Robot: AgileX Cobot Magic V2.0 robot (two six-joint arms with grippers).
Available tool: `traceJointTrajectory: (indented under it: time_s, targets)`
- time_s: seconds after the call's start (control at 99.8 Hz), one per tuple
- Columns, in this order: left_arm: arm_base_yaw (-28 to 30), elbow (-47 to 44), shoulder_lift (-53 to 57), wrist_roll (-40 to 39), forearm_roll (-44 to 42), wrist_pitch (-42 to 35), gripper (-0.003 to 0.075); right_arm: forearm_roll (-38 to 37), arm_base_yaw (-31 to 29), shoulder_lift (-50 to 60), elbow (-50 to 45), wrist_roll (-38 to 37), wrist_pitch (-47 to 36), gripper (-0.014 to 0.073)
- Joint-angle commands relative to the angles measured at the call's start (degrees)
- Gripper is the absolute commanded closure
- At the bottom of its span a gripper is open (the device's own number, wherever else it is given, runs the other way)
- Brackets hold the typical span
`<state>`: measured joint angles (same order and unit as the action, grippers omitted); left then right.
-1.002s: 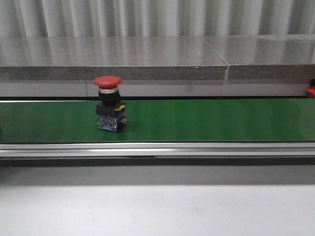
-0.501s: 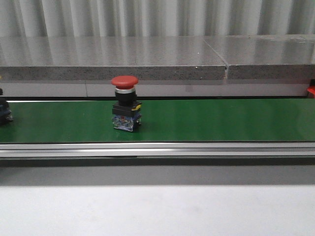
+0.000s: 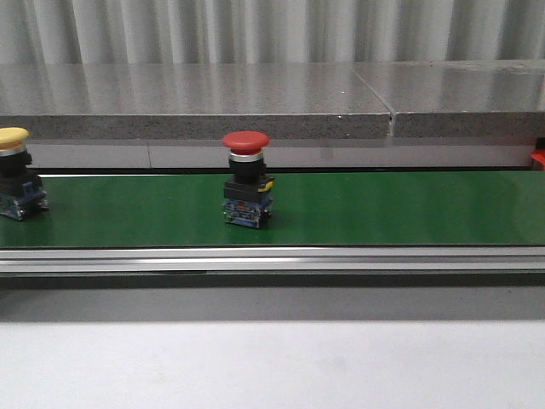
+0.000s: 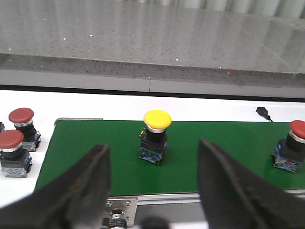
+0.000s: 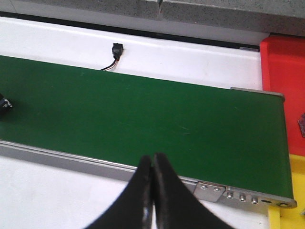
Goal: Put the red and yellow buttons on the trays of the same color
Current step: 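Move the right gripper above the red button riding on the belt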
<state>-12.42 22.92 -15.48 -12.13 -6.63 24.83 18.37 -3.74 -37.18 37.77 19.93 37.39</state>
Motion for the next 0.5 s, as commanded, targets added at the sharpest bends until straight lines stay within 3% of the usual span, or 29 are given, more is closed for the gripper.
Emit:
traceJointTrajectory:
  time_s: [0.0, 0.08, 0.11, 0.421, 0.491]
  targets:
    - [-0.3, 1.4, -0.2, 0.1, 0.1, -4.5, 0.054, 0.3, 0.1, 0.4, 1.4, 0.4, -4.0, 0.0675]
    - [-0.3, 1.4, -0.2, 0.1, 0.1, -4.5, 0.0709, 0.3, 0.1, 0.4, 1.4, 0.4, -4.0, 0.0675]
    - [-0.3, 1.4, -0.2, 0.1, 0.1, -4.6, 0.074, 0.3, 0.1, 0.4, 1.4, 0.4, -4.0, 0.0675]
    - [-0.3, 1.4, -0.2, 0.1, 0.1, -4.6, 0.0741, 0.4, 0.1, 0.4, 1.4, 0.4, -4.0, 0.0668]
    - [-0.3, 1.4, -0.2, 0.1, 0.1, -4.6, 0.0741, 0.4, 0.1, 0.4, 1.4, 0.4, -4.0, 0.0616]
